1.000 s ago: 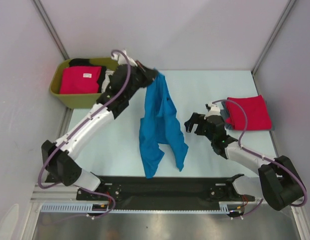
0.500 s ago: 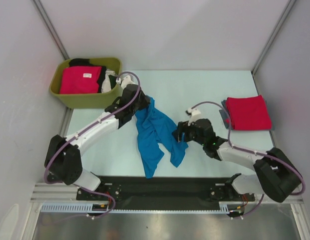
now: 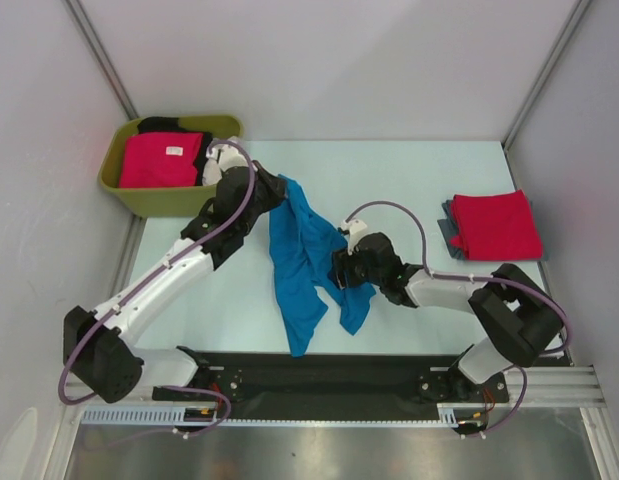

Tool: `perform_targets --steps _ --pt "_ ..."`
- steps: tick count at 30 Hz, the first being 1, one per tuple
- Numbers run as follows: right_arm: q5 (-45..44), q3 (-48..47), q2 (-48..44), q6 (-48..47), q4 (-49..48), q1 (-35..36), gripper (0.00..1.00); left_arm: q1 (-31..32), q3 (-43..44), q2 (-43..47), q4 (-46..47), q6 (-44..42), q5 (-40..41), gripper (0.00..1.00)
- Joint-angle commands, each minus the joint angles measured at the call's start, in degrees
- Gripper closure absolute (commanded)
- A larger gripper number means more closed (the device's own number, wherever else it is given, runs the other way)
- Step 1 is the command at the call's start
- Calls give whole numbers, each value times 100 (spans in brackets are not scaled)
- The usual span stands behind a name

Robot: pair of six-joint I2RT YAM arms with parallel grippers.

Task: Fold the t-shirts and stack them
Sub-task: Flatten the tshirt out

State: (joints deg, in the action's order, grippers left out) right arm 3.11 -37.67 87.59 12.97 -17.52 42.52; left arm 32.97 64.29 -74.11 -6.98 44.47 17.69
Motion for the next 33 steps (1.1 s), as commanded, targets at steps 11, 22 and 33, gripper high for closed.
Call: perform_targets --steps 11,22,33 --pt "488 -303 102 -50 109 -129 98 -28 277 212 48 -360 -20 98" --pt "709 -91 -1928 557 791 -1430 100 -28 611 335 -374 -755 -450 100" --pt "-301 -2242 -3362 417 3244 -2178 100 613 1849 168 -1340 -1283 -1321 100"
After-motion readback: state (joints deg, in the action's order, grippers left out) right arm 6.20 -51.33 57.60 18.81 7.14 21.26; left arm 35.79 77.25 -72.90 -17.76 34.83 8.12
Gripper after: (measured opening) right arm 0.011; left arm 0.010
